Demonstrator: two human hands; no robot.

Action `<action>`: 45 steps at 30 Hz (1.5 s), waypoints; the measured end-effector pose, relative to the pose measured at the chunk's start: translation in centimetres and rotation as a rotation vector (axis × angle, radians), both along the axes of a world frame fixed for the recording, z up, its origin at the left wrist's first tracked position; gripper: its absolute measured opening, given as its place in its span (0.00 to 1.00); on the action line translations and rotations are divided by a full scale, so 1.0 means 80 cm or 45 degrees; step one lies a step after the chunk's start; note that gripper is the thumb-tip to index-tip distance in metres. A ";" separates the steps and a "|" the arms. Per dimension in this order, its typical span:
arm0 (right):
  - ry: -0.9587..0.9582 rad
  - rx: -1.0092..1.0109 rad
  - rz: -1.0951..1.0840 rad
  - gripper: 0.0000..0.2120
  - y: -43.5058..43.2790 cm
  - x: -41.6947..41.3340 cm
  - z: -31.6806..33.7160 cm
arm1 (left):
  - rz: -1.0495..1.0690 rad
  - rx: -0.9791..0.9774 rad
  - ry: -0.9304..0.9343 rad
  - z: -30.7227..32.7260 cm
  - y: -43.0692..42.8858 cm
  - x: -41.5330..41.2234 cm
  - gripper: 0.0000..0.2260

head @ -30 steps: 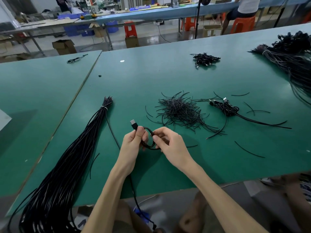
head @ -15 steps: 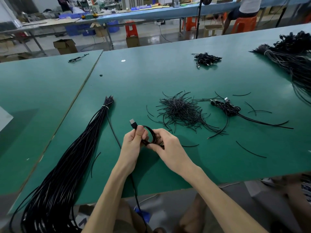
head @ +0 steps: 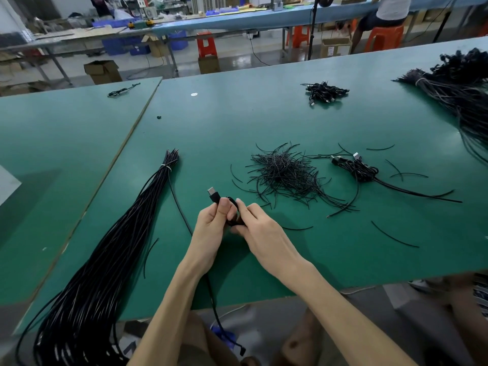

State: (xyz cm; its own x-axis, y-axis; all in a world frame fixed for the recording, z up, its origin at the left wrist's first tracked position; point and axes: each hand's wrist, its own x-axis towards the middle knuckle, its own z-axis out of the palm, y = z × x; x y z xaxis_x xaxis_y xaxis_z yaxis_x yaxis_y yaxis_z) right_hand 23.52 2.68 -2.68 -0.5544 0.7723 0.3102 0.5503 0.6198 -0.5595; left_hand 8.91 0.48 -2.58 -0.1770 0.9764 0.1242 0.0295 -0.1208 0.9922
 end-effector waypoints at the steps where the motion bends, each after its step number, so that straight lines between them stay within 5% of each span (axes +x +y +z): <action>1: 0.043 -0.018 -0.015 0.29 0.000 0.001 0.002 | -0.005 0.006 -0.002 0.000 0.001 0.000 0.23; 14: 0.449 -0.138 -0.051 0.23 0.009 0.010 0.002 | -0.267 -0.034 -0.266 -0.001 -0.002 -0.014 0.08; 21: 0.553 -0.164 -0.086 0.22 0.017 0.009 -0.004 | 0.012 -0.004 -0.342 0.000 0.001 -0.013 0.05; 29: 0.493 -0.123 -0.109 0.22 0.015 0.010 -0.005 | -0.018 -0.027 -0.269 -0.002 0.001 -0.014 0.21; 45: 0.093 -0.023 -0.095 0.22 0.002 0.001 -0.003 | 0.108 0.047 -0.089 -0.007 0.000 -0.008 0.10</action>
